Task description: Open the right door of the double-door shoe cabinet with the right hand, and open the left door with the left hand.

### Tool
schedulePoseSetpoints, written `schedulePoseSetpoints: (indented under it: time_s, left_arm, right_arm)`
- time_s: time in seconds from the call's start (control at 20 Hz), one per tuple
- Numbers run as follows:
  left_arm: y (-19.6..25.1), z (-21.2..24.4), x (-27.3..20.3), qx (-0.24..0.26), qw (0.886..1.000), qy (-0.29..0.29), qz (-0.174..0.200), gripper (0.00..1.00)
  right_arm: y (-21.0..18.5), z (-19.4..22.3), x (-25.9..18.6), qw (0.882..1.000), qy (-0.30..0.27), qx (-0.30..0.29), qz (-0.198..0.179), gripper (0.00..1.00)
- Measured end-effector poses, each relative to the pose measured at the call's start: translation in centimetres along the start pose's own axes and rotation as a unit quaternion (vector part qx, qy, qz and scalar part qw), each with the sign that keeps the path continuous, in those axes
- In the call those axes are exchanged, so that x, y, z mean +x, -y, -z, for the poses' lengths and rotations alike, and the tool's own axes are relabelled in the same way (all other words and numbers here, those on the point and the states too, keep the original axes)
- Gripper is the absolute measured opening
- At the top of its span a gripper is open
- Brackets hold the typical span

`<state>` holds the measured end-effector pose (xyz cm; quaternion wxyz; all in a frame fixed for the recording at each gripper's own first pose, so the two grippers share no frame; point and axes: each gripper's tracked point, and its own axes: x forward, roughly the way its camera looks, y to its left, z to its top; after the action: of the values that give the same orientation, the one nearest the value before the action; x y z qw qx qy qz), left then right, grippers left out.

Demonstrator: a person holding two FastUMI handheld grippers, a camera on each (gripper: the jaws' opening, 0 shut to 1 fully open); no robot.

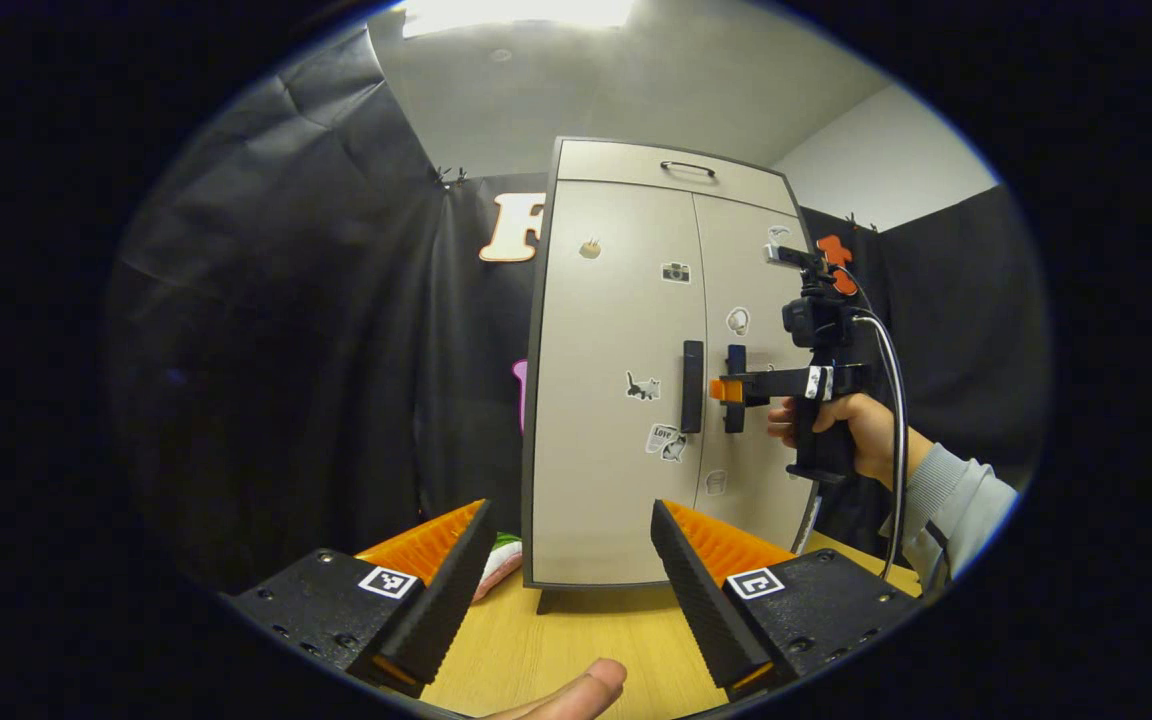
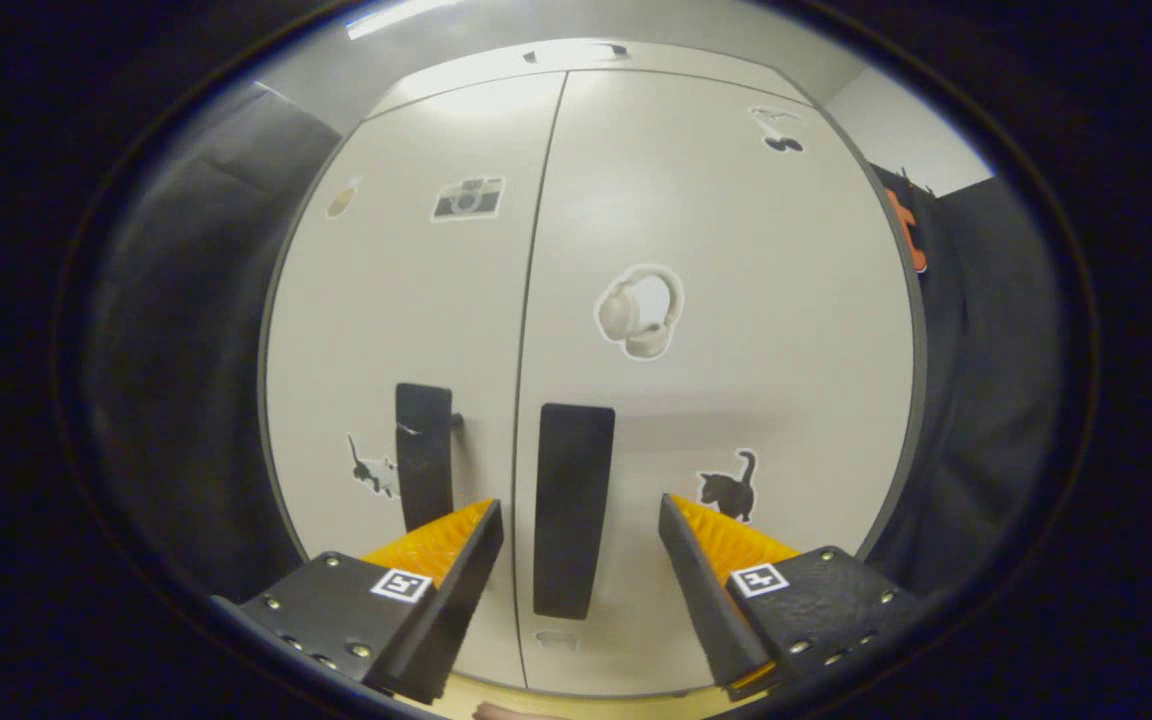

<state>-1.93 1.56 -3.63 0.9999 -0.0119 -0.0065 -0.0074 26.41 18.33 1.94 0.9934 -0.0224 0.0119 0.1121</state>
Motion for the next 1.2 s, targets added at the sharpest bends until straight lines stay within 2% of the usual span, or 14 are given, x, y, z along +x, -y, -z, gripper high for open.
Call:
schedulePoseSetpoints:
  time_s: [0.15, 0.2, 0.25, 0.35, 0.45, 0.6, 0.7, 0.75, 0.8, 1.2]
  left_arm:
    - [-1.1, 0.6, 0.2, 0.000, 1.000, -0.007, -0.009, 0.97]
    - [-1.1, 0.7, 0.4, 0.001, 1.000, -0.010, -0.009, 0.97]
    - [-1.1, 0.8, 0.6, 0.001, 1.000, -0.011, -0.008, 0.97]
    - [-0.9, 1.0, 0.6, 0.002, 1.000, -0.013, -0.005, 0.97]
    - [-1.0, 1.0, 0.4, 0.005, 1.000, -0.016, -0.007, 0.97]
    - [-1.2, 0.5, 0.4, 0.014, 1.000, -0.012, -0.016, 0.97]
    - [-1.2, 0.0, 0.4, 0.021, 1.000, -0.009, -0.022, 0.97]
    - [-0.9, -0.3, 0.3, 0.022, 0.999, -0.005, -0.022, 0.94]
    - [-0.6, -0.5, 0.1, 0.024, 0.999, -0.002, -0.022, 0.97]
    - [3.2, -0.2, -1.3, 0.025, 1.000, -0.001, -0.009, 0.96]
  right_arm:
    - [-0.3, -0.5, -0.1, 1.000, 0.003, 0.012, 0.014, 0.61]
    - [-0.6, -0.4, 0.2, 1.000, 0.003, 0.013, 0.003, 0.58]
    - [-1.3, -0.1, -0.3, 1.000, -0.009, 0.020, -0.007, 0.47]
    - [-1.2, 0.1, -0.1, 0.999, -0.019, 0.037, -0.001, 0.25]
    - [-1.2, 0.1, 0.1, 0.999, -0.021, 0.036, -0.001, 0.15]
    - [-1.2, 0.0, -0.6, 0.999, -0.018, 0.034, -0.010, 0.15]
    - [-1.1, 0.0, -1.5, 0.998, -0.020, 0.044, -0.029, 0.16]
    - [-1.1, 0.0, -2.2, 0.998, -0.023, 0.049, -0.040, 0.15]
    - [-0.9, 0.2, -2.9, 0.997, -0.023, 0.049, -0.052, 0.15]
    - [0.7, 0.0, -7.5, 0.992, -0.022, 0.055, -0.110, 0.16]
